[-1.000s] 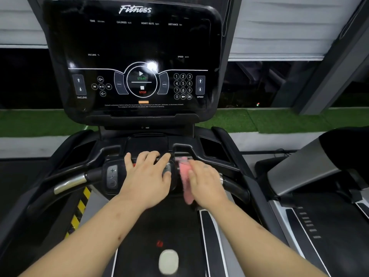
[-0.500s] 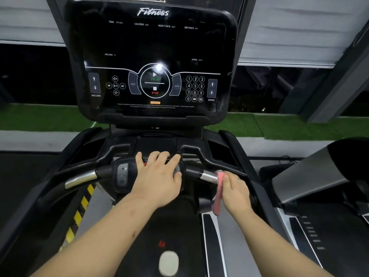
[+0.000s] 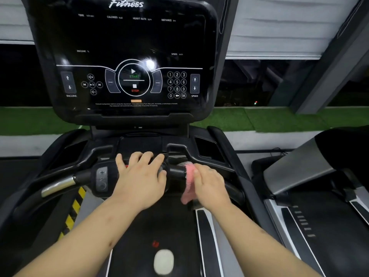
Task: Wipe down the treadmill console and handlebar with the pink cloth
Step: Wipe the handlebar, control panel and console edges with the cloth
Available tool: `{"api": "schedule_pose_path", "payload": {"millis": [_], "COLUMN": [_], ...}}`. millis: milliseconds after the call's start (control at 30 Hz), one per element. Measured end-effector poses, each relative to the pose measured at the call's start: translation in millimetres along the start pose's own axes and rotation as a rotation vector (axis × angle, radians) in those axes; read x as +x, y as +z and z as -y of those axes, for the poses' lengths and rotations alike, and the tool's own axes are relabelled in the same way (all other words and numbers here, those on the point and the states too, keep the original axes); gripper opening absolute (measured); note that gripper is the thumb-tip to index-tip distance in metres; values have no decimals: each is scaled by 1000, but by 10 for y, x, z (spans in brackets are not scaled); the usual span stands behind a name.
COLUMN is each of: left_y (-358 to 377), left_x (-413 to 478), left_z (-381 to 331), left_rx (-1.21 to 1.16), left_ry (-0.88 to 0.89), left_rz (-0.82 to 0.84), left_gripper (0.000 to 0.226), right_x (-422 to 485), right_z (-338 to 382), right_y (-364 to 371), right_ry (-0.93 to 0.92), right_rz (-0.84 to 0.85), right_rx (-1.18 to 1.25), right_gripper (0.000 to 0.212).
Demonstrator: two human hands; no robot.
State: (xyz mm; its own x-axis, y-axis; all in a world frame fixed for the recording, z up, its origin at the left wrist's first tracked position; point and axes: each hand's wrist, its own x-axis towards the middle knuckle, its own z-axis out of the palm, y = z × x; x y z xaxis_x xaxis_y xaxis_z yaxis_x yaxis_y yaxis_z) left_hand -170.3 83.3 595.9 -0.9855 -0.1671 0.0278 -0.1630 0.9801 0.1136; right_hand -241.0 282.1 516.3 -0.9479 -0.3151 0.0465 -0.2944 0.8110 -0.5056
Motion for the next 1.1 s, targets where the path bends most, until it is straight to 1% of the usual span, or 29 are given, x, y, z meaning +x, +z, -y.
{"api": "schedule_pose_path", "payload": {"millis": [100, 233, 333, 433, 500, 567, 633, 767, 800, 900, 967, 1033, 1100], "left_y": [-19, -34, -28, -6, 21, 44, 54, 49, 54, 59, 64, 62, 62], "left_x": [9, 36, 57, 80, 73, 65, 72, 82, 81, 90, 95, 90, 82], "left_z": [-30, -78, -212, -302, -296, -282, -282, -321, -326, -339, -352, -363, -380], "left_rx": [-15, -22, -21, 2, 18, 29, 35, 55, 57, 65, 69, 70, 67], "left_ry": [2, 10, 70, 88, 88, 91, 85, 63, 60, 50, 50, 46, 44], "left_rz": [11, 32, 45, 57, 41, 22, 21, 26, 20, 15, 21, 24, 20], "left_gripper": [53, 52, 50, 46, 45, 44, 44, 46, 47, 46, 45, 43, 42], "right_x": [-75, -161, -245, -225, -145, -61, 22, 104, 98, 37, -31, -96, -162], "right_z": [-289, -579, -746, -697, -549, -353, -118, 319, 366, 333, 158, -134, -439], "right_y": [-40, -58, -106, -103, -81, -67, -59, -63, -69, -159, -222, -234, -218], "right_ry": [82, 202, 313, 391, 372, 284, 191, 4, -39, -106, -89, -19, 88], "right_rz": [0, 28, 21, 12, -34, -38, -3, 44, 37, 39, 74, 95, 81], "right_rx": [111, 226, 318, 360, 337, 220, 60, -107, -124, -45, -5, 42, 118], "right_gripper": [42, 50, 45, 41, 49, 56, 49, 32, 34, 63, 65, 56, 46]}}
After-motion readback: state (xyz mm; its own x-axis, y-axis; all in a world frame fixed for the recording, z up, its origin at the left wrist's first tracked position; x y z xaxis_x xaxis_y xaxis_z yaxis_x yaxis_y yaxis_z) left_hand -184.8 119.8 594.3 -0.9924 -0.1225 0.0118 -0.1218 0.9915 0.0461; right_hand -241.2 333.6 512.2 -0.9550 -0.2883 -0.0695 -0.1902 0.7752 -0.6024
